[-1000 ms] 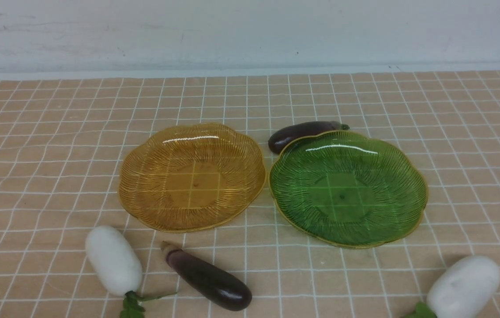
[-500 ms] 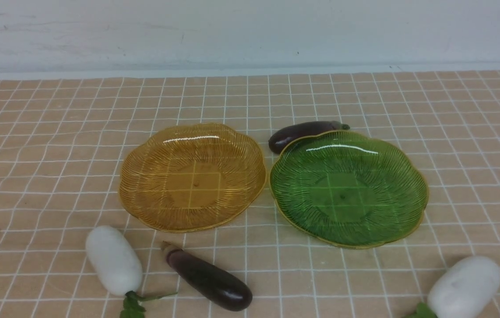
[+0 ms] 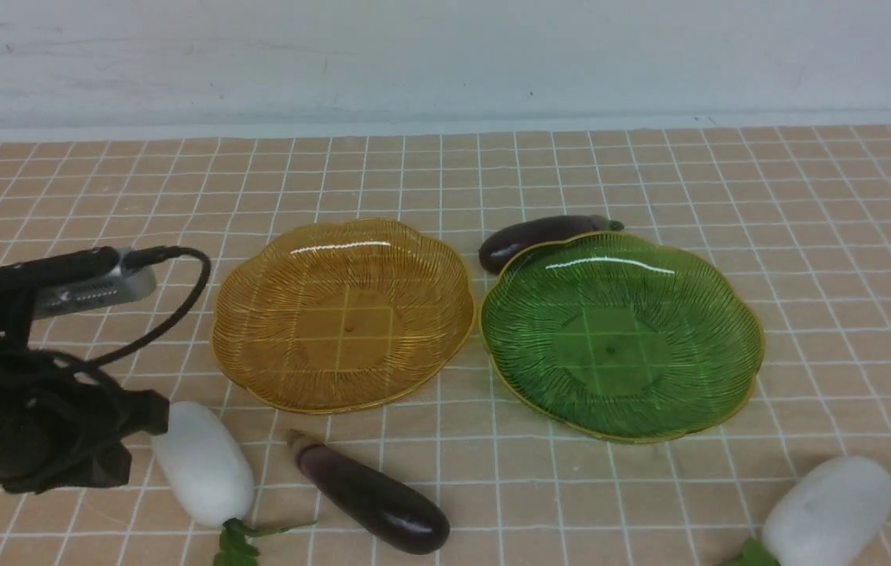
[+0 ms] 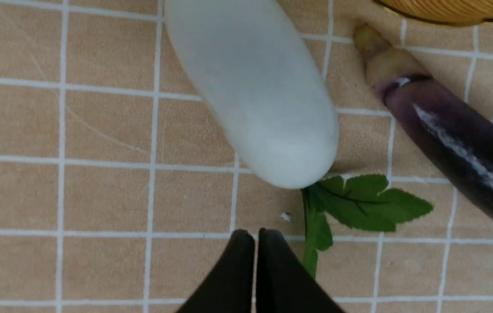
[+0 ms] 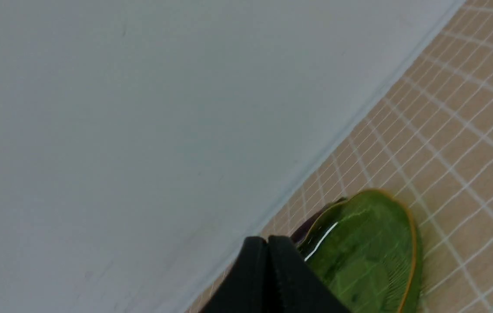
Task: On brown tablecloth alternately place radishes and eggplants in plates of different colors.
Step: 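Pick up the white radish and place it in the left plate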
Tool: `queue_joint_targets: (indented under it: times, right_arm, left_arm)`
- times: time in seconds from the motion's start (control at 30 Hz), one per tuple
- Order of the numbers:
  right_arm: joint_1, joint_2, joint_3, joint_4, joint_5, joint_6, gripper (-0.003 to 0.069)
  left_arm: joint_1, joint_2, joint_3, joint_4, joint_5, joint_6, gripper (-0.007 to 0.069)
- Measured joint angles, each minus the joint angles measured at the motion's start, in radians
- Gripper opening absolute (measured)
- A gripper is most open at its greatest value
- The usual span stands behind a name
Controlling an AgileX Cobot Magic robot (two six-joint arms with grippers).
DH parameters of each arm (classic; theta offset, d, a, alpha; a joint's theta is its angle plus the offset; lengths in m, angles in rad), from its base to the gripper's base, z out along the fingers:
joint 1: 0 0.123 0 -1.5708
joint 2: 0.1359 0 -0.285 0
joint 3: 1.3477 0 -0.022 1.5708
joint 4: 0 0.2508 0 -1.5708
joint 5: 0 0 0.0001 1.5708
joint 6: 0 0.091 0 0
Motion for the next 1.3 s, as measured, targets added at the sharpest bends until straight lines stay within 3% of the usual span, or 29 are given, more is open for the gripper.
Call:
queue_joint_targets:
  times: [0.07, 0.17, 0.27, 0.43, 0.53, 1.07, 1.3]
  right_arm:
    - [0.000, 0.150, -0.128, -0.041, 0.165, -0.086, -0.0015]
    - [0.000, 0.344, -0.290, -0.094, 0.400, -0.191, -0.0015]
    - [0.000, 0.475, -0.375, -0.100, 0.515, -0.270, -0.0015]
    - [0.000, 0.542, -0.391, -0.070, 0.538, -0.336, -0.0015]
    - [0.000, 0.541, -0.392, -0.067, 0.533, -0.352, -0.0015]
    - [0.000, 0.541, -0.392, -0.066, 0.507, -0.388, -0.0015]
    - [0.000, 0.541, -0.392, -0.066, 0.509, -0.399, -0.0015]
  left_arm:
    - [0.000, 0.052, -0.034, 0.000, -0.002, 0.001, 0.0006]
    - [0.000, 0.114, -0.065, 0.000, -0.011, -0.010, 0.0082]
    - [0.000, 0.165, -0.087, 0.000, -0.030, -0.033, 0.0219]
    - [0.000, 0.286, -0.093, -0.002, -0.082, -0.071, 0.0598]
    - [0.000, 0.330, -0.093, -0.017, -0.093, -0.073, 0.0668]
    - [0.000, 0.412, -0.097, -0.086, -0.159, -0.081, 0.0678]
    - [0.000, 0.425, -0.097, -0.057, -0.156, -0.084, 0.0535]
